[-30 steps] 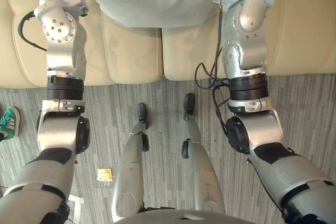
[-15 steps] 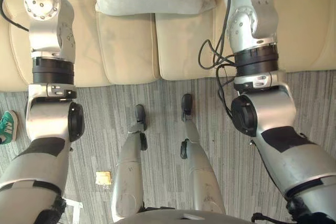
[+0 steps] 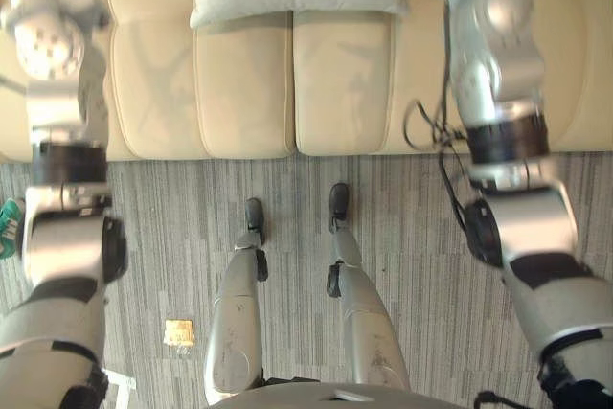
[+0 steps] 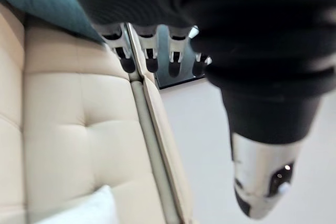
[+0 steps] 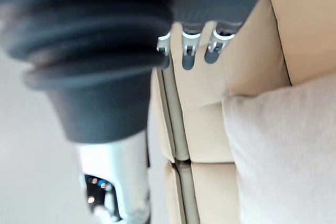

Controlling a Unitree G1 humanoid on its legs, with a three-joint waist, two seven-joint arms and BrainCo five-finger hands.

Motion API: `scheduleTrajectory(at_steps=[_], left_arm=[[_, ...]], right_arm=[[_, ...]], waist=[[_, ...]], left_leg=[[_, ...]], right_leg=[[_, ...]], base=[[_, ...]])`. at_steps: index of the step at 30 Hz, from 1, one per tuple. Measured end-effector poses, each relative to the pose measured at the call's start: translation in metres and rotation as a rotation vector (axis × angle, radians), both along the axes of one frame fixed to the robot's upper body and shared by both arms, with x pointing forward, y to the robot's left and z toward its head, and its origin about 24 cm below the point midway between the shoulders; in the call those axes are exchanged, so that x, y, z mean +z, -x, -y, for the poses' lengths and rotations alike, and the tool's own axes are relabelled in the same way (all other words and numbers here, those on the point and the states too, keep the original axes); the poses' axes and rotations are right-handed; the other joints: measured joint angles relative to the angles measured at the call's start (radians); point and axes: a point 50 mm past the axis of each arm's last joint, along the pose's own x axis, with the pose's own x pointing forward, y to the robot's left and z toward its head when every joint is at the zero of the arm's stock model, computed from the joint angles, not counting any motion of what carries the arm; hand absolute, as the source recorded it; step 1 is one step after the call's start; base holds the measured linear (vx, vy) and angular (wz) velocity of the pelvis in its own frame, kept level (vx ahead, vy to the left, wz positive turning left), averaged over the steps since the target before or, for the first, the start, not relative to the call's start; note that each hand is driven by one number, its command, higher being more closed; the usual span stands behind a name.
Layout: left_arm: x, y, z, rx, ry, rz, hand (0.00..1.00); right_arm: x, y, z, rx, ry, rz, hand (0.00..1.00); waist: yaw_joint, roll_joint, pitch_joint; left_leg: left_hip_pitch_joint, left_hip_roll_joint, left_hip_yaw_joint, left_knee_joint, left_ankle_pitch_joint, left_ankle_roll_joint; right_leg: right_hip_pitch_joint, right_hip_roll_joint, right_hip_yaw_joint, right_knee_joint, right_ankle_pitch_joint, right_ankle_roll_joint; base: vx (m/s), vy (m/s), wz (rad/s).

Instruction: Pick up cushions and gather them together orderly.

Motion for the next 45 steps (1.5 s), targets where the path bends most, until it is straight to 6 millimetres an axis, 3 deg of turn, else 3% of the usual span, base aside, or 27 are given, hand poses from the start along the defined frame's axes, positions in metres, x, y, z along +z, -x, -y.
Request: scheduleTrajectory(at_steps=[2,3,5,6,7,8,9,10,13,17,20,24,27,29,31,32,33,34,35,36,37,39,40,42,45], left_arm=[[-0.034,0.012,-0.015,0.032,0.004,-0.060,0.00],[-0.073,0.023,-0.026,0.049,0.024,-0.146,0.00],[-0.120,0.037,-0.034,0.062,0.081,-0.256,0.00],[-0.168,0.053,-0.035,0.059,0.149,-0.379,0.00],[-0.184,0.059,-0.034,0.054,0.169,-0.422,0.00],[-0.225,0.076,-0.026,0.024,0.225,-0.541,0.00],[-0.238,0.082,-0.021,0.010,0.244,-0.581,0.00],[-0.275,0.101,-0.008,-0.022,0.318,-0.689,0.00],[-0.347,0.144,0.026,-0.082,0.479,-0.941,0.00],[-0.415,0.202,0.065,-0.095,0.617,-1.274,0.00],[-0.441,0.229,0.084,-0.105,0.651,-1.454,0.00],[-0.450,0.242,0.082,-0.070,0.652,-1.538,0.00],[-0.455,0.251,0.080,-0.031,0.681,-1.573,0.00],[-0.455,0.250,0.080,-0.027,0.678,-1.579,0.00],[-0.453,0.243,0.076,-0.029,0.660,-1.566,0.00],[-0.452,0.237,0.075,-0.032,0.655,-1.564,0.00],[-0.452,0.235,0.076,-0.040,0.647,-1.566,0.00],[-0.450,0.230,0.074,-0.039,0.634,-1.556,0.00],[-0.449,0.230,0.072,-0.028,0.632,-1.555,0.00],[-0.449,0.234,0.067,-0.001,0.641,-1.557,0.00],[-0.448,0.232,0.066,0.011,0.656,-1.541,0.00],[-0.449,0.231,0.071,0.012,0.693,-1.531,0.00],[-0.448,0.227,0.073,0.005,0.692,-1.518,0.00],[-0.449,0.221,0.083,-0.024,0.698,-1.526,0.00],[-0.452,0.229,0.085,-0.012,0.725,-1.537,0.00]], right_arm=[[-0.032,0.007,0.020,-0.068,0.007,-0.046,0.00],[-0.069,0.014,0.039,-0.128,0.013,-0.126,0.00],[-0.113,0.022,0.055,-0.186,-0.008,-0.243,0.00],[-0.157,0.033,0.067,-0.236,-0.035,-0.371,0.00],[-0.171,0.037,0.070,-0.244,-0.040,-0.412,0.00],[-0.208,0.050,0.073,-0.259,-0.039,-0.531,0.00],[-0.221,0.055,0.072,-0.258,-0.038,-0.572,0.00],[-0.252,0.070,0.069,-0.248,-0.043,-0.678,0.00],[-0.318,0.109,0.050,-0.198,0.008,-0.930,0.00],[-0.400,0.156,0.028,-0.147,0.022,-1.301,0.00],[-0.441,0.186,0.013,-0.106,-0.011,-1.516,0.00],[-0.467,0.211,0.003,-0.078,-0.012,-1.678,0.00],[-0.477,0.222,0.003,-0.078,-0.024,-1.755,0.00],[-0.479,0.221,0.003,-0.076,-0.019,-1.763,0.00],[-0.476,0.212,0.000,-0.065,-0.018,-1.742,0.00],[-0.472,0.197,-0.002,-0.056,-0.010,-1.705,0.00],[-0.471,0.194,-0.003,-0.054,-0.011,-1.700,0.00],[-0.472,0.197,-0.003,-0.053,-0.014,-1.711,0.00],[-0.474,0.200,-0.004,-0.051,-0.017,-1.722,0.00],[-0.478,0.204,-0.008,-0.040,-0.018,-1.749,0.00],[-0.476,0.197,-0.009,-0.036,-0.017,-1.732,0.00],[-0.471,0.184,-0.009,-0.034,-0.006,-1.696,0.00],[-0.465,0.171,-0.011,-0.032,-0.001,-1.652,0.00],[-0.461,0.164,-0.007,-0.057,0.011,-1.637,0.00],[-0.464,0.171,-0.006,-0.060,0.016,-1.657,0.00]], waist=[[-0.005,-0.003,-0.001],[-0.006,-0.003,-0.001],[-0.006,-0.003,-0.003],[-0.014,-0.003,-0.003],[-0.018,-0.003,-0.004],[-0.024,-0.004,-0.005],[-0.026,-0.006,-0.012],[-0.029,-0.007,-0.039],[-0.039,-0.010,-0.116],[-0.047,-0.023,-0.236],[-0.048,-0.035,-0.286],[-0.046,-0.039,-0.310],[-0.047,-0.037,-0.315],[-0.047,-0.040,-0.312],[-0.052,-0.049,-0.302],[-0.039,-0.031,-0.283],[-0.041,-0.029,-0.274],[-0.049,-0.047,-0.262],[-0.046,-0.060,-0.261],[-0.039,-0.081,-0.268],[-0.038,-0.087,-0.265],[-0.012,-0.055,-0.274],[-0.003,-0.074,-0.280],[-0.015,-0.010,-0.235],[-0.020,-0.005,-0.234]], left_leg=[[0.025,-0.003,0.004,-0.008,-0.003,0.000],[0.056,-0.005,0.010,-0.013,-0.010,0.001],[0.091,-0.005,0.020,-0.017,-0.019,0.000],[0.129,-0.007,0.023,-0.029,-0.025,-0.001],[0.139,-0.009,0.022,-0.031,-0.026,-0.001],[0.168,-0.008,0.022,-0.032,-0.033,-0.002],[0.174,-0.008,0.023,-0.032,-0.036,-0.002],[0.194,-0.008,0.023,-0.034,-0.041,-0.002],[0.293,-0.005,0.031,-0.049,-0.064,-0.002],[0.424,-0.005,0.056,-0.082,-0.098,-0.002],[0.472,-0.006,0.079,-0.086,-0.115,-0.004],[0.539,-0.008,0.120,-0.115,-0.122,-0.005],[0.577,-0.002,0.158,-0.109,-0.128,-0.007],[0.583,0.007,0.181,-0.085,-0.140,-0.007],[0.534,0.034,0.191,0.001,-0.155,0.005],[0.496,0.089,0.185,0.027,-0.149,0.025],[0.493,0.093,0.184,0.027,-0.150,0.024],[0.498,0.075,0.152,0.032,-0.148,0.018],[0.495,0.070,0.135,0.048,-0.148,0.018],[0.466,0.069,0.109,0.084,-0.147,0.017],[0.439,0.069,0.091,0.092,-0.136,0.000],[0.415,0.101,0.094,0.024,-0.080,-0.016],[0.379,0.097,0.100,-0.018,-0.021,-0.035],[0.375,0.122,0.082,-0.057,0.037,-0.044],[0.422,0.137,0.128,-0.088,0.071,-0.038]], right_leg=[[0.021,-0.001,0.004,0.000,-0.011,-0.003],[0.046,-0.001,0.009,0.000,-0.022,-0.008],[0.075,0.001,0.014,0.000,-0.033,-0.008],[0.105,0.000,0.014,0.000,-0.045,-0.015],[0.113,0.000,0.014,0.000,-0.047,-0.014],[0.141,0.001,0.014,0.000,-0.061,-0.014],[0.146,0.002,0.014,0.000,-0.068,-0.016],[0.163,0.003,0.015,0.000,-0.076,-0.017],[0.251,0.007,0.016,0.000,-0.111,-0.028],[0.358,0.003,0.017,-0.001,-0.148,-0.023],[0.394,-0.001,0.023,-0.005,-0.157,-0.019],[0.426,0.000,0.053,-0.007,-0.163,-0.017],[0.442,0.009,0.088,-0.001,-0.163,-0.017],[0.442,0.017,0.108,0.008,-0.158,-0.009],[0.365,0.042,0.099,0.120,-0.149,0.011],[0.303,0.058,0.071,0.260,-0.201,0.014],[0.257,0.049,0.041,0.434,-0.306,-0.025],[0.227,-0.031,-0.005,0.735,-0.443,-0.017],[0.244,-0.069,-0.010,0.806,-0.473,0.001],[0.289,-0.121,-0.011,0.838,-0.530,0.051],[0.297,-0.112,-0.031,0.790,-0.555,0.077],[0.336,-0.073,-0.045,0.616,-0.568,0.074],[0.356,-0.092,-0.094,0.574,-0.629,0.030],[0.382,-0.054,-0.144,0.521,-0.599,0.001],[0.383,-0.052,-0.144,0.547,-0.598,-0.016]], base=[[0.01,0.002,-0.03],[0.04,0.001,-0.13],[0.06,-0.002,-0.14],[0.05,-0.004,-0.09],[0.07,-0.001,-0.09],[0.04,0.002,-0.05],[0.06,0.000,-0.05],[0.05,-0.001,-0.04],[0.08,0.011,-0.09],[0.09,0.036,-0.13],[0.06,0.048,-0.16],[0.02,0.024,-0.26],[0.04,0.019,-0.43],[0.00,0.014,-0.43],[-0.11,-0.017,-0.43],[-0.14,-0.037,-0.35],[-0.12,-0.061,0.14],[-0.03,-0.063,0.57],[-0.05,-0.169,0.83],[-0.11,-0.257,0.64],[-0.18,-0.304,0.38],[-0.22,-0.280,-0.12],[-0.21,-0.290,-0.12],[-0.23,-0.256,0.24],[-0.17,-0.117,0.03]])
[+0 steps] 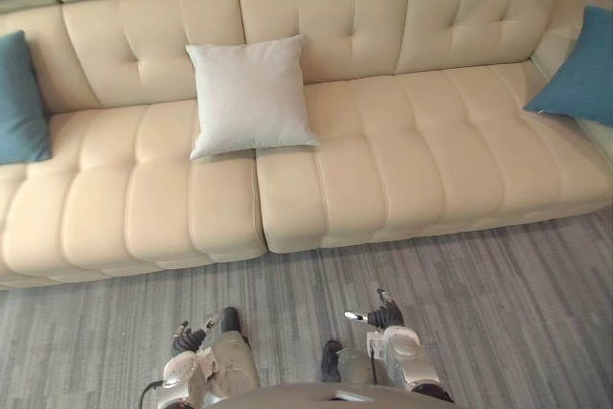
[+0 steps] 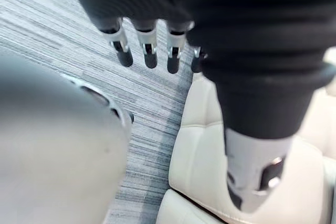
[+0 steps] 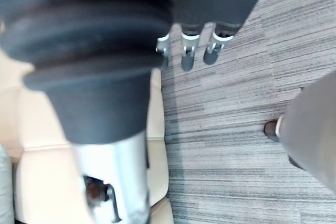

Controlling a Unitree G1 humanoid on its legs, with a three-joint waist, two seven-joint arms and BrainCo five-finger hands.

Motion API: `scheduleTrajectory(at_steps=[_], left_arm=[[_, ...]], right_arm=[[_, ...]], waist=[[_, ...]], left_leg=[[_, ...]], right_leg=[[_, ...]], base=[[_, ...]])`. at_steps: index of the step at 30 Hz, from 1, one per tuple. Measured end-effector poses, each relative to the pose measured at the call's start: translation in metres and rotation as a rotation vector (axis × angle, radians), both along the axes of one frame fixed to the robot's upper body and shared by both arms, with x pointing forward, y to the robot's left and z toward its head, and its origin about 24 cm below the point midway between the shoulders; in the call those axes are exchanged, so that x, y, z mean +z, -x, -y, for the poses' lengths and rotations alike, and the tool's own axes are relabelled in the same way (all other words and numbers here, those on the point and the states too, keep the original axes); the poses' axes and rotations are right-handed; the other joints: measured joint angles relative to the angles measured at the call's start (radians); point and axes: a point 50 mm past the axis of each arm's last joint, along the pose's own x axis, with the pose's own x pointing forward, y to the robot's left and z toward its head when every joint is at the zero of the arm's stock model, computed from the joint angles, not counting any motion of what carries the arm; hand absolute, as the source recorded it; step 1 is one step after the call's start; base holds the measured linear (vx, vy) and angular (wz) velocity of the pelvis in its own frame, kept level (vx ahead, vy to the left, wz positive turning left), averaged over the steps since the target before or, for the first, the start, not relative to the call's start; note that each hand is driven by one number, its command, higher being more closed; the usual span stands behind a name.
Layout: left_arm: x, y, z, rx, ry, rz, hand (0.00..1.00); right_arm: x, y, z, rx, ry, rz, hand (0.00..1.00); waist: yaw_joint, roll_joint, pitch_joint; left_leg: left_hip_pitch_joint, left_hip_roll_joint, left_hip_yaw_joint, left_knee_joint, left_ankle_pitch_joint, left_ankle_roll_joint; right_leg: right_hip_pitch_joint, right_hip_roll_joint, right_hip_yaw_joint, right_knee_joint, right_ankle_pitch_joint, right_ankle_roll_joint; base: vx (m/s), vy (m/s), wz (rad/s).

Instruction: Pick up cushions and gather them together orderly.

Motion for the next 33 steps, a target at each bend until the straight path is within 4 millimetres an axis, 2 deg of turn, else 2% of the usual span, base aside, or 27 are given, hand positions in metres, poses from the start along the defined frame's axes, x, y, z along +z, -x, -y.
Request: scheduleTrajectory(at_steps=[2,5,7,8,9,10,11,12,14,16,19,20,21,22,23,24,25,26,27,28,29,30,31,32,33], left_arm=[[0.000,0.001,0.000,0.002,-0.002,-0.004,0.00],[-0.001,0.003,0.000,0.018,0.003,-0.012,0.00],[-0.004,0.012,0.004,0.038,0.020,-0.035,0.00],[-0.004,0.012,0.002,0.044,0.017,-0.035,0.00],[-0.004,0.015,-0.002,0.057,0.014,-0.040,0.00],[-0.005,0.018,-0.004,0.056,0.011,-0.047,0.00],[-0.005,0.017,-0.004,0.055,0.010,-0.047,0.00],[-0.006,0.020,-0.008,0.053,0.004,-0.060,0.00],[-0.007,0.022,-0.010,0.050,0.002,-0.075,0.00],[-0.008,0.023,-0.009,0.035,0.005,-0.094,0.00],[-0.008,0.020,-0.006,0.004,0.012,-0.093,0.00],[-0.008,0.018,-0.002,-0.010,0.021,-0.088,0.00],[-0.008,0.017,-0.001,-0.020,0.021,-0.087,0.00],[-0.008,0.015,0.000,-0.044,0.017,-0.087,0.00],[-0.008,0.016,0.000,-0.049,0.014,-0.087,0.00],[-0.007,0.014,-0.001,-0.056,0.008,-0.081,0.00],[-0.007,0.014,0.002,-0.057,0.015,-0.083,0.00],[-0.007,0.013,0.003,-0.062,0.018,-0.079,0.00],[-0.008,0.014,0.008,-0.073,0.032,-0.080,0.00],[-0.009,0.018,0.013,-0.075,0.044,-0.090,0.00],[-0.010,0.019,0.017,-0.079,0.055,-0.093,0.00],[-0.007,0.017,0.007,-0.080,0.024,-0.073,0.00],[-0.006,0.017,-0.002,-0.085,0.000,-0.074,0.00],[-0.007,0.021,-0.003,-0.077,0.001,-0.086,0.00],[-0.006,0.025,-0.004,-0.053,0.005,-0.079,0.00]], right_arm=[[-0.001,0.003,0.003,0.005,0.018,-0.007,0.00],[0.000,0.002,0.003,0.008,0.019,-0.006,0.00],[-0.001,0.003,0.002,0.006,0.017,-0.011,0.00],[-0.002,0.007,0.001,0.001,0.010,-0.022,0.00],[-0.005,0.013,-0.001,-0.007,0.000,-0.042,0.00],[-0.009,0.023,-0.003,-0.023,-0.013,-0.067,0.00],[-0.009,0.024,-0.003,-0.037,-0.021,-0.065,0.00],[-0.010,0.027,-0.004,-0.053,-0.032,-0.070,0.00],[-0.013,0.033,-0.006,-0.059,-0.041,-0.086,0.00],[-0.012,0.032,-0.005,-0.066,-0.044,-0.084,0.00],[-0.013,0.028,-0.006,-0.057,-0.046,-0.084,0.00],[-0.010,0.019,-0.007,-0.040,-0.041,-0.065,0.00],[-0.008,0.015,-0.007,-0.034,-0.039,-0.055,0.00],[-0.009,0.015,-0.006,-0.033,-0.036,-0.060,0.00],[-0.009,0.016,-0.005,-0.033,-0.036,-0.063,0.00],[-0.013,0.022,-0.005,-0.037,-0.037,-0.087,0.00],[-0.011,0.019,-0.003,-0.040,-0.032,-0.076,0.00],[-0.011,0.019,-0.001,-0.045,-0.030,-0.079,0.00],[-0.012,0.021,0.002,-0.064,-0.031,-0.085,0.00],[-0.013,0.022,0.003,-0.067,-0.029,-0.088,0.00],[-0.012,0.023,0.005,-0.071,-0.025,-0.088,0.00],[-0.011,0.022,0.004,-0.075,-0.030,-0.076,0.00],[-0.014,0.024,0.001,-0.079,-0.045,-0.096,0.00],[-0.014,0.025,0.002,-0.082,-0.044,-0.100,0.00],[-0.014,0.023,0.002,-0.098,-0.058,-0.095,0.00]], waist=[[-0.008,-0.002,0.000],[-0.015,-0.009,-0.003],[-0.022,-0.008,-0.005],[-0.024,-0.015,-0.003],[-0.031,-0.022,-0.016],[-0.037,-0.027,-0.033],[-0.040,-0.022,-0.036],[-0.054,-0.041,-0.056],[-0.063,-0.038,-0.058],[-0.066,-0.035,-0.057],[-0.058,-0.036,-0.058],[-0.045,-0.016,-0.052],[-0.049,-0.005,-0.044],[-0.054,-0.006,-0.043],[-0.054,-0.009,-0.046],[-0.057,-0.026,-0.053],[-0.063,-0.005,-0.049],[-0.067,0.003,-0.050],[-0.055,0.014,-0.057],[-0.050,0.038,-0.073],[-0.052,0.041,-0.072],[-0.071,-0.005,-0.062],[-0.060,-0.005,-0.044],[-0.047,0.013,-0.045],[-0.034,0.018,-0.048]], left_leg=[[0.025,-0.010,0.023,0.039,-0.030,0.016],[0.055,-0.044,0.003,0.142,-0.143,0.012],[0.117,-0.079,0.000,0.157,-0.271,0.006],[0.121,-0.086,0.008,0.154,-0.289,0.004],[0.130,-0.102,0.027,0.145,-0.306,0.019],[0.130,-0.105,0.044,0.140,-0.312,0.027],[0.129,-0.107,0.057,0.136,-0.314,0.029],[0.129,-0.110,0.082,0.134,-0.319,0.034],[0.134,-0.108,0.119,0.136,-0.324,0.028],[0.149,-0.108,0.142,0.155,-0.319,0.039],[0.172,-0.097,0.208,0.162,-0.317,0.045],[0.194,-0.062,0.289,0.133,-0.311,0.057],[0.217,-0.058,0.331,0.109,-0.310,0.056],[0.246,-0.060,0.396,0.105,-0.307,0.051],[0.256,-0.060,0.417,0.117,-0.308,0.051],[0.288,-0.062,0.454,0.136,-0.317,0.041],[0.326,-0.061,0.472,0.112,-0.318,0.037],[0.339,-0.060,0.473,0.101,-0.321,0.032],[0.366,-0.048,0.473,0.086,-0.315,0.025],[0.363,-0.011,0.471,0.111,-0.309,0.026],[0.347,0.015,0.463,0.159,-0.317,0.017],[0.328,0.032,0.442,0.308,-0.343,-0.001],[0.290,0.106,0.382,0.482,-0.354,0.049],[0.229,0.153,0.301,0.639,-0.351,0.103],[0.142,0.142,0.197,0.763,-0.360,0.095]], right_leg=[[0.001,-0.006,0.023,0.004,0.011,-0.011],[-0.017,-0.007,0.095,-0.015,0.038,-0.013],[-0.031,0.003,0.157,-0.033,0.056,-0.001],[-0.036,0.003,0.172,-0.033,0.057,-0.002],[-0.037,0.005,0.194,-0.060,0.073,0.002],[-0.034,0.003,0.204,-0.100,0.099,0.004],[-0.034,0.003,0.214,-0.122,0.116,0.004],[-0.027,0.002,0.228,-0.181,0.178,0.003],[-0.020,0.005,0.250,-0.238,0.243,0.047],[-0.006,0.022,0.287,-0.296,0.302,0.050],[-0.044,0.057,0.285,-0.323,0.389,0.026],[-0.064,0.071,0.195,-0.354,0.438,-0.023],[-0.084,0.066,0.070,-0.297,0.392,-0.059],[-0.089,-0.002,-0.180,-0.167,0.255,-0.094],[-0.080,-0.030,-0.256,-0.135,0.213,-0.106],[-0.049,-0.056,-0.354,-0.125,0.161,-0.115],[-0.023,-0.027,-0.345,-0.140,0.154,-0.104],[-0.020,-0.008,-0.324,-0.148,0.150,-0.099],[-0.023,0.019,-0.307,-0.150,0.098,-0.087],[-0.014,0.002,-0.365,-0.103,0.021,-0.065],[-0.025,-0.015,-0.370,-0.023,0.003,-0.110],[-0.027,-0.069,-0.322,0.070,-0.042,-0.089],[-0.012,-0.029,-0.287,0.094,-0.064,-0.070],[0.022,0.024,-0.261,0.052,-0.052,-0.083],[0.053,0.066,-0.225,-0.008,-0.032,-0.087]], base=[[-0.14,-0.020,-0.27],[-0.14,0.103,-0.68],[-0.11,0.212,-0.89],[-0.10,0.182,-0.90],[-0.07,0.130,-0.74],[-0.07,0.226,-0.73],[0.00,0.206,-0.62],[0.00,0.238,-0.66],[0.01,0.138,-0.64],[0.07,0.085,-1.05],[0.02,0.019,-1.53],[-0.04,-0.076,-1.61],[-0.03,-0.112,-1.87],[0.00,-0.123,-1.20],[0.04,-0.116,-1.29],[0.06,-0.181,-0.97],[0.05,-0.161,-0.90],[0.04,-0.172,-0.89],[0.08,-0.151,-0.94],[0.10,-0.201,-0.91],[0.10,-0.154,-0.40],[0.08,-0.203,-0.38],[0.12,-0.214,-0.72],[0.16,-0.235,-1.15],[0.19,-0.147,-1.24]])
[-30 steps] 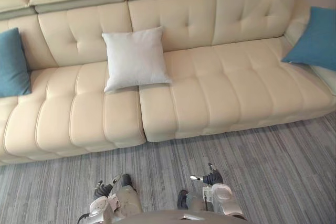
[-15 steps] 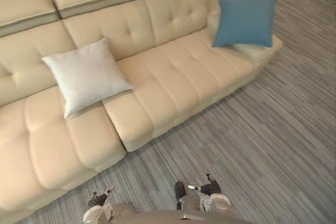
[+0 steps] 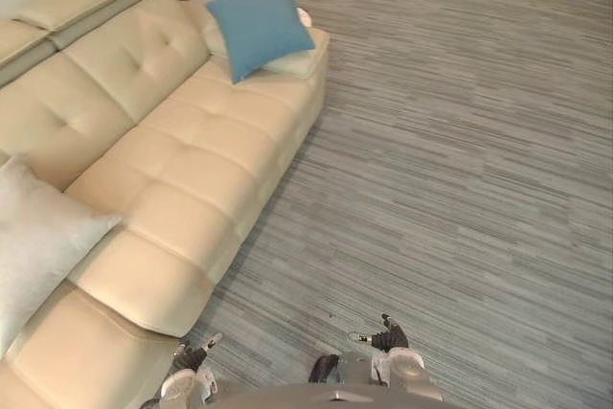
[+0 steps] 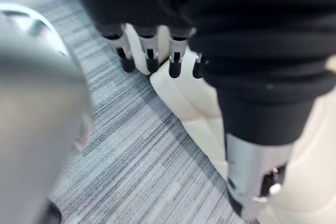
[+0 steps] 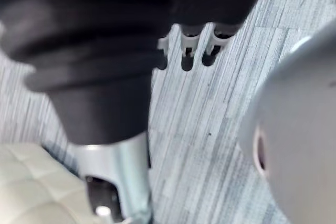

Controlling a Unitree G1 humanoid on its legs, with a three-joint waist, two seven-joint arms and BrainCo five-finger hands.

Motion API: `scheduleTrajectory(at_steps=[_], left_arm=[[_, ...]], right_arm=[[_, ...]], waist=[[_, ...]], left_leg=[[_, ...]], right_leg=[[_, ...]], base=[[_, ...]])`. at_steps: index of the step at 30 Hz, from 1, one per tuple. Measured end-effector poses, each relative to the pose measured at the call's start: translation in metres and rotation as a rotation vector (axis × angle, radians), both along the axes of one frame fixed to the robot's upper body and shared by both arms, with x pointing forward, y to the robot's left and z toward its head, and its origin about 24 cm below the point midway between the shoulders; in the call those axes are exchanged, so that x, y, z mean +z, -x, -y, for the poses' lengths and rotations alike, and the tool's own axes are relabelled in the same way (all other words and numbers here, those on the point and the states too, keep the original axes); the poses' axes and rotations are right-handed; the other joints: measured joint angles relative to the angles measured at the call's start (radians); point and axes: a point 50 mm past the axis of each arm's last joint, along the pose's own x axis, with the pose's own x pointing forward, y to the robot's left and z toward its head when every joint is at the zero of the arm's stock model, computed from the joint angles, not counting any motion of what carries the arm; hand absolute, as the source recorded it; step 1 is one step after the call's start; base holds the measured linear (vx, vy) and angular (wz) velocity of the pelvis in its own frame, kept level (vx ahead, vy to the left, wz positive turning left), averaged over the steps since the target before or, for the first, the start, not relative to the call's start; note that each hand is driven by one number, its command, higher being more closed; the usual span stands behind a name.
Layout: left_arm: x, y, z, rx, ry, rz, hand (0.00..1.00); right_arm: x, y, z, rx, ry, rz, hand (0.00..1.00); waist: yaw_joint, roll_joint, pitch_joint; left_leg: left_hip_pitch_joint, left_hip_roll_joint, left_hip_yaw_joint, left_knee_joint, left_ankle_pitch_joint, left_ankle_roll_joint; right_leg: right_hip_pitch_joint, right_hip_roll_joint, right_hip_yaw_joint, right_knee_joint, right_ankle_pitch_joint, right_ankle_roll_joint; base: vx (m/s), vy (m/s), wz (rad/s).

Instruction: Pick up cushions and gather them together orderly.

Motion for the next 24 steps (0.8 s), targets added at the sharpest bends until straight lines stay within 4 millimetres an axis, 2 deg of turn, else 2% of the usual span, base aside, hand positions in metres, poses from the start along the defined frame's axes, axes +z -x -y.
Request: scheduleTrajectory(at_steps=[1,2,3,4,6,7,9,10,11,12,13,14,15,16,18,19,20,22,24], left_arm=[[0.002,-0.004,0.001,-0.005,-0.001,0.019,0.00],[0.003,-0.009,0.003,-0.017,0.002,0.034,0.00],[0.003,-0.013,0.008,-0.024,0.011,0.047,0.00],[0.003,-0.014,0.009,-0.025,0.013,0.049,0.00],[0.005,-0.021,0.010,-0.030,0.014,0.069,0.00],[0.005,-0.022,0.011,-0.031,0.014,0.074,0.00],[0.006,-0.025,0.014,-0.040,0.019,0.082,0.00],[0.006,-0.027,0.015,-0.042,0.019,0.086,0.00],[0.007,-0.028,0.012,-0.043,0.012,0.088,0.00],[0.007,-0.028,0.007,-0.050,-0.002,0.083,0.00],[0.008,-0.030,0.003,-0.059,-0.015,0.083,0.00],[0.008,-0.032,0.002,-0.074,-0.022,0.082,0.00],[0.008,-0.032,0.002,-0.089,-0.023,0.074,0.00],[0.007,-0.033,0.004,-0.115,-0.020,0.062,0.00],[0.007,-0.033,0.008,-0.139,-0.016,0.059,0.00],[0.008,-0.036,0.008,-0.144,-0.017,0.066,0.00],[0.009,-0.041,0.009,-0.152,-0.018,0.079,0.00],[0.010,-0.044,0.011,-0.165,-0.020,0.080,0.00],[0.009,-0.044,0.014,-0.173,-0.014,0.071,0.00]], right_arm=[[-0.002,0.003,0.000,-0.015,-0.013,-0.010,0.00],[-0.002,0.004,0.000,-0.031,-0.027,-0.014,0.00],[-0.003,0.004,0.000,-0.044,-0.031,-0.019,0.00],[-0.003,0.004,0.000,-0.046,-0.029,-0.019,0.00],[-0.002,0.003,0.001,-0.055,-0.028,-0.015,0.00],[-0.002,0.002,0.001,-0.055,-0.028,-0.012,0.00],[-0.001,-0.001,-0.001,-0.055,-0.029,-0.005,0.00],[-0.001,-0.001,-0.003,-0.057,-0.033,-0.006,0.00],[-0.001,-0.002,-0.004,-0.061,-0.039,-0.003,0.00],[-0.001,-0.001,-0.007,-0.065,-0.048,-0.002,0.00],[-0.002,-0.001,-0.011,-0.076,-0.064,-0.005,0.00],[-0.002,-0.001,-0.012,-0.074,-0.067,-0.004,0.00],[-0.002,-0.001,-0.011,-0.076,-0.067,-0.004,0.00],[-0.002,-0.001,-0.010,-0.082,-0.067,-0.001,0.00],[-0.002,0.000,-0.010,-0.077,-0.069,-0.003,0.00],[-0.001,-0.001,-0.010,-0.079,-0.067,0.005,0.00],[0.000,-0.003,-0.009,-0.081,-0.066,0.015,0.00],[0.002,-0.009,-0.009,-0.084,-0.067,0.032,0.00],[0.003,-0.011,-0.006,-0.103,-0.067,0.040,0.00]], waist=[[0.006,-0.004,0.000],[0.011,-0.004,0.002],[0.018,-0.004,0.004],[0.019,-0.004,0.004],[0.037,-0.005,0.006],[0.040,-0.004,0.006],[0.055,-0.003,0.004],[0.064,-0.007,-0.003],[0.065,-0.013,-0.008],[0.060,-0.040,-0.016],[0.064,-0.070,-0.013],[0.065,-0.079,-0.007],[0.062,-0.080,-0.006],[0.051,-0.073,0.019],[0.037,-0.054,0.030],[0.032,-0.057,0.027],[0.032,-0.057,0.027],[0.032,-0.064,0.032],[0.020,-0.064,0.034]], left_leg=[[-0.074,-0.047,-0.077,0.033,-0.009,-0.014],[-0.148,-0.106,-0.141,-0.005,-0.024,-0.023],[-0.188,-0.149,-0.172,-0.107,-0.028,-0.016],[-0.195,-0.157,-0.178,-0.134,-0.029,-0.014],[-0.260,-0.219,-0.247,-0.328,-0.018,-0.022],[-0.267,-0.227,-0.258,-0.368,-0.007,-0.025],[-0.279,-0.253,-0.308,-0.500,0.071,-0.019],[-0.267,-0.262,-0.313,-0.490,0.127,-0.001],[-0.263,-0.275,-0.309,-0.472,0.119,0.006],[-0.255,-0.292,-0.285,-0.459,0.082,0.016],[-0.221,-0.311,-0.240,-0.452,0.040,0.035],[-0.188,-0.323,-0.222,-0.454,0.019,0.048],[-0.166,-0.332,-0.218,-0.457,0.010,0.059],[-0.071,-0.351,-0.218,-0.470,-0.027,0.073],[0.025,-0.357,-0.218,-0.488,-0.056,0.084],[0.065,-0.358,-0.219,-0.526,-0.059,0.084],[0.106,-0.356,-0.223,-0.578,-0.068,0.074],[0.150,-0.356,-0.223,-0.632,-0.087,0.059],[0.214,-0.356,-0.224,-0.681,-0.092,0.053]], right_leg=[[0.026,0.022,0.032,-0.053,0.021,0.000],[0.056,0.035,0.059,-0.105,0.031,0.011],[0.089,0.043,0.089,-0.143,0.051,0.011],[0.095,0.044,0.097,-0.149,0.052,0.011],[0.147,0.045,0.163,-0.185,0.041,0.027],[0.157,0.044,0.173,-0.192,0.038,0.033],[0.180,0.042,0.226,-0.198,0.010,0.065],[0.193,0.036,0.261,-0.195,-0.008,0.080],[0.197,0.021,0.275,-0.184,-0.017,0.085],[0.194,-0.008,0.282,-0.158,-0.034,0.106],[0.164,-0.050,0.293,-0.055,-0.044,0.123],[0.113,-0.071,0.302,0.092,-0.032,0.142],[0.081,-0.084,0.301,0.184,-0.011,0.164],[0.008,-0.125,0.302,0.453,0.088,0.180],[-0.082,-0.154,0.273,0.665,0.086,0.170],[-0.131,-0.167,0.244,0.682,0.079,0.157],[-0.185,-0.169,0.216,0.658,0.064,0.140],[-0.265,-0.164,0.191,0.551,0.052,0.132],[-0.287,-0.135,0.177,0.249,0.072,0.118]], base=[[0.24,-0.098,-1.23],[0.29,-0.031,-1.24],[0.28,0.018,-0.95],[0.33,0.083,-0.84],[0.38,0.133,-0.69],[0.27,0.134,-0.61],[0.34,0.212,-0.75],[0.44,0.281,-0.75],[0.41,0.248,-0.55],[0.56,0.291,-0.48],[0.64,0.336,-0.50],[0.53,0.274,-0.42],[0.47,0.242,-0.13],[0.37,0.158,0.02],[0.46,0.167,0.19],[0.49,0.112,0.23],[0.42,0.060,0.08],[0.38,-0.007,-0.03],[0.50,-0.098,0.15]])
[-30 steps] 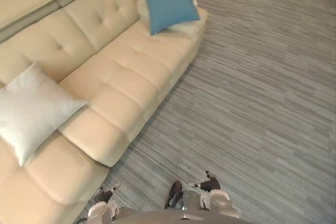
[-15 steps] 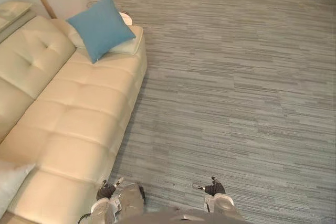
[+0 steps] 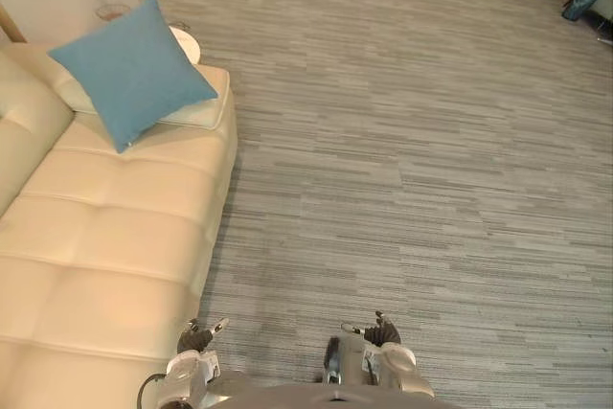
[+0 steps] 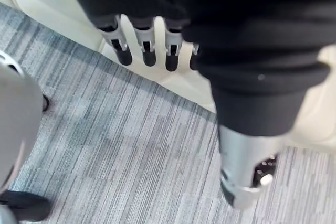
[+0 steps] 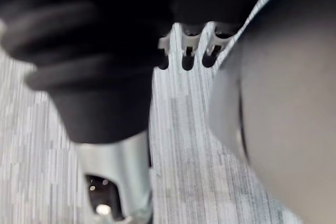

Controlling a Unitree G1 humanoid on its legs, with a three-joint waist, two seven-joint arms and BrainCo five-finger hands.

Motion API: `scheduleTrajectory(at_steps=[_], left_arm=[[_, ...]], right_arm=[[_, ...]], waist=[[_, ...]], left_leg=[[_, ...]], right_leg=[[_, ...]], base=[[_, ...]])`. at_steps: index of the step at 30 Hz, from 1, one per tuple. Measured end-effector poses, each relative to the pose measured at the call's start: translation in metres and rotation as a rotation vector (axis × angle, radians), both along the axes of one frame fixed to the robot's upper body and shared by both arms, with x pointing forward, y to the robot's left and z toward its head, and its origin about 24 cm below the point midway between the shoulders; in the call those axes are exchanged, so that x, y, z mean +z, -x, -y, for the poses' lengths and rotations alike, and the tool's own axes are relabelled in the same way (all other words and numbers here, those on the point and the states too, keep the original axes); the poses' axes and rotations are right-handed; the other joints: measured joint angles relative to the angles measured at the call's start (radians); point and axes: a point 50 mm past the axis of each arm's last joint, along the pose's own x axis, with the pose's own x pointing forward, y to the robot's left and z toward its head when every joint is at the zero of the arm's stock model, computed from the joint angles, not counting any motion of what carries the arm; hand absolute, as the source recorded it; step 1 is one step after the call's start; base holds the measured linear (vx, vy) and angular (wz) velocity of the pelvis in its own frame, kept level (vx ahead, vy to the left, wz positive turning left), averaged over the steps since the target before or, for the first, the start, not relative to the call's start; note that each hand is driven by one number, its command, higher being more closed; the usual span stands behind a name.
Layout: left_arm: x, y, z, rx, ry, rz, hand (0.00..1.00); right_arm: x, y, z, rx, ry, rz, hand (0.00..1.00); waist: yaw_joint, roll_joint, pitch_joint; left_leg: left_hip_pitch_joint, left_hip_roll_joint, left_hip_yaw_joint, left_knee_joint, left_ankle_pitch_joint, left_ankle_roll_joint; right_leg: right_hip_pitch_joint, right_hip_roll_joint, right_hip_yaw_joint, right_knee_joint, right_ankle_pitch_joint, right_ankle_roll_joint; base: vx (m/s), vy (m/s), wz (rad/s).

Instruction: Pick up cushions and gather them together orderly.

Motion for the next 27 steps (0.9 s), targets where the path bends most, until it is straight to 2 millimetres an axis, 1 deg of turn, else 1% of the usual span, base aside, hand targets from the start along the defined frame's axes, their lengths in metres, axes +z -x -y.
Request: scheduleTrajectory(at_steps=[1,2,3,4,5,6,7,9,10,11,12,13,14,15,16,17,18,19,20,21,22,23,24,25,26,27], left_arm=[[0.000,0.001,0.000,-0.002,-0.001,-0.004,0.00],[-0.001,0.002,0.000,-0.002,-0.002,-0.006,0.00],[-0.002,0.004,0.000,-0.001,-0.003,-0.015,0.00],[-0.002,0.003,0.007,-0.003,0.012,-0.011,0.00],[-0.002,0.002,0.010,-0.005,0.017,-0.007,0.00],[-0.001,0.000,0.014,0.007,0.032,-0.001,0.00],[-0.002,0.002,0.015,0.045,0.044,0.000,0.00],[-0.002,0.002,0.012,0.056,0.039,0.001,0.00],[0.000,0.000,0.006,0.060,0.023,0.015,0.00],[0.002,-0.003,0.005,0.058,0.018,0.027,0.00],[0.003,-0.003,0.003,0.058,0.012,0.035,0.00],[0.003,-0.002,0.001,0.059,0.008,0.034,0.00],[0.003,-0.002,0.000,0.059,0.006,0.033,0.00],[0.003,-0.001,0.000,0.059,0.005,0.032,0.00],[0.003,-0.002,-0.001,0.062,0.004,0.032,0.00],[0.003,-0.001,0.000,0.066,0.006,0.030,0.00],[0.002,0.001,0.001,0.071,0.011,0.026,0.00],[0.002,0.001,-0.002,0.072,0.003,0.028,0.00],[0.003,0.002,-0.006,0.073,-0.008,0.027,0.00],[0.003,0.002,-0.010,0.073,-0.016,0.025,0.00],[0.003,0.002,-0.011,0.074,-0.017,0.024,0.00],[0.003,0.002,-0.011,0.068,-0.021,0.021,0.00],[0.001,0.004,-0.011,0.051,-0.024,0.007,0.00],[0.001,0.005,-0.011,0.047,-0.024,-0.001,0.00],[-0.001,0.009,-0.012,0.046,-0.026,-0.012,0.00],[-0.001,0.009,-0.012,0.046,-0.028,-0.014,0.00]], right_arm=[[0.000,0.001,0.002,-0.009,0.001,-0.002,0.00],[-0.001,0.002,0.003,-0.011,0.003,-0.005,0.00],[-0.001,0.002,0.006,-0.010,0.010,-0.007,0.00],[-0.002,0.002,0.013,-0.001,0.031,-0.023,0.00],[-0.001,0.000,0.015,0.001,0.036,-0.022,0.00],[0.000,-0.002,0.017,0.002,0.043,-0.017,0.00],[-0.001,-0.002,0.015,0.002,0.037,-0.021,0.00],[-0.002,-0.001,0.012,-0.008,0.017,-0.026,0.00],[-0.005,0.001,0.005,-0.009,-0.007,-0.042,0.00],[-0.006,0.001,0.004,-0.009,-0.012,-0.042,0.00],[-0.007,0.004,0.004,-0.004,-0.011,-0.050,0.00],[-0.006,0.003,0.004,-0.003,-0.009,-0.047,0.00],[-0.006,0.003,0.004,-0.002,-0.008,-0.046,0.00],[-0.006,0.002,0.004,-0.004,-0.006,-0.044,0.00],[-0.006,0.002,0.005,-0.010,-0.005,-0.044,0.00],[-0.006,0.003,0.007,-0.023,-0.003,-0.046,0.00],[-0.006,0.004,0.007,-0.027,-0.003,-0.050,0.00],[-0.007,0.004,0.004,-0.031,-0.014,-0.053,0.00],[-0.008,0.006,-0.001,-0.030,-0.030,-0.058,0.00],[-0.008,0.005,-0.006,-0.022,-0.038,-0.056,0.00],[-0.008,0.005,-0.006,-0.017,-0.036,-0.058,0.00],[-0.008,0.006,-0.004,-0.017,-0.029,-0.061,0.00],[-0.008,0.006,-0.005,-0.013,-0.029,-0.062,0.00],[-0.009,0.007,-0.006,-0.005,-0.031,-0.064,0.00],[-0.009,0.009,-0.007,0.006,-0.030,-0.068,0.00],[-0.010,0.011,-0.006,0.020,-0.018,-0.075,0.00]], waist=[[-0.016,-0.001,0.000],[-0.024,-0.003,-0.001],[-0.036,-0.005,-0.003],[-0.022,0.030,-0.014],[-0.025,0.040,-0.011],[-0.033,0.065,0.001],[-0.014,0.091,0.007],[0.000,0.095,0.010],[0.009,0.075,0.027],[0.018,0.072,0.029],[0.024,0.065,0.024],[0.025,0.064,0.023],[0.025,0.064,0.024],[0.032,0.059,0.026],[0.035,0.055,0.027],[0.042,0.055,0.021],[0.046,0.055,0.020],[0.046,0.028,0.004],[0.045,0.003,-0.013],[0.050,-0.011,-0.018],[0.055,-0.020,-0.018],[0.060,-0.026,-0.016],[0.053,-0.023,-0.015],[0.049,-0.022,-0.014],[0.042,-0.017,-0.010],[0.034,-0.023,-0.013]], left_leg=[[0.040,-0.005,-0.019,-0.031,-0.002,-0.007],[0.059,-0.011,-0.046,-0.041,-0.008,-0.021],[0.082,-0.010,-0.089,-0.037,-0.013,-0.029],[0.060,0.022,-0.140,0.038,0.006,-0.035],[0.026,0.030,-0.157,0.109,0.013,-0.039],[-0.056,0.056,-0.185,0.311,0.047,-0.049],[-0.191,0.101,-0.205,0.591,0.142,-0.064],[-0.245,0.125,-0.203,0.727,0.144,-0.068],[-0.326,0.146,-0.174,0.846,0.141,-0.062],[-0.356,0.148,-0.158,0.853,0.137,-0.055],[-0.409,0.148,-0.127,0.813,0.134,-0.050],[-0.456,0.145,-0.091,0.713,0.123,-0.035],[-0.472,0.141,-0.076,0.656,0.118,-0.033],[-0.498,0.124,-0.040,0.473,0.117,-0.037],[-0.498,0.110,-0.027,0.383,0.129,-0.042],[-0.481,0.085,-0.013,0.145,0.226,-0.043],[-0.473,0.084,-0.006,0.139,0.303,-0.028],[-0.468,0.052,0.008,0.151,0.274,-0.003],[-0.473,0.032,0.013,0.164,0.235,0.017],[-0.467,0.024,0.022,0.184,0.204,0.022],[-0.451,0.019,0.034,0.193,0.185,0.032],[-0.404,0.001,0.036,0.201,0.146,0.042],[-0.364,-0.006,0.036,0.204,0.118,0.047],[-0.338,-0.008,0.036,0.204,0.107,0.048],[-0.276,-0.026,0.029,0.183,0.098,0.048],[-0.210,-0.043,0.024,0.132,0.094,0.049]], right_leg=[[0.014,0.032,0.018,-0.188,0.060,-0.014],[0.026,0.047,0.038,-0.272,0.123,-0.024],[0.037,0.051,0.070,-0.251,0.217,-0.045],[0.047,0.058,0.036,-0.203,0.147,-0.054],[0.057,0.059,0.025,-0.198,0.128,-0.055],[0.090,0.064,-0.007,-0.203,0.101,-0.066],[0.154,0.092,-0.014,-0.230,0.075,-0.088],[0.209,0.111,-0.012,-0.259,0.064,-0.098],[0.327,0.120,-0.013,-0.325,0.044,-0.097],[0.374,0.118,-0.013,-0.353,0.036,-0.096],[0.429,0.114,-0.013,-0.398,0.020,-0.092],[0.471,0.107,-0.014,-0.432,0.011,-0.079],[0.487,0.103,-0.014,-0.447,0.009,-0.072],[0.525,0.083,-0.014,-0.477,0.002,-0.051],[0.539,0.072,-0.015,-0.486,-0.002,-0.036],[0.568,0.055,-0.015,-0.493,-0.029,0.004],[0.579,0.053,-0.007,-0.492,-0.041,0.015],[0.590,0.027,0.006,-0.492,-0.055,0.012],[0.584,0.009,0.023,-0.484,-0.045,-0.004],[0.573,-0.007,0.043,-0.431,-0.039,-0.009],[0.554,-0.023,0.054,-0.370,-0.036,0.000],[0.503,-0.052,0.073,-0.190,-0.008,0.040],[0.447,-0.068,0.084,-0.011,0.029,0.084],[0.413,-0.072,0.090,0.099,0.039,0.101],[0.334,-0.083,0.093,0.298,0.042,0.097],[0.277,-0.086,0.076,0.387,0.032,0.079]], base=[[0.51,-0.151,0.41],[0.53,-0.173,0.70],[0.64,-0.221,0.69],[0.43,-0.151,0.61],[0.52,-0.187,0.51],[0.52,-0.177,0.37],[0.52,-0.177,0.19],[0.49,-0.107,-0.11],[0.55,-0.081,-0.02],[0.50,-0.030,0.07],[0.37,0.041,0.06],[0.36,0.071,0.05],[0.49,0.183,0.05],[0.45,0.196,0.06],[0.55,0.263,0.08],[0.36,0.196,0.02],[0.46,0.255,0.00],[0.39,0.208,0.00],[0.51,0.257,0.01],[0.42,0.205,-0.05],[0.52,0.277,-0.08],[0.50,0.261,-0.01],[0.50,0.230,0.09],[0.55,0.165,0.20],[0.51,0.086,0.25],[0.48,0.061,0.29]])
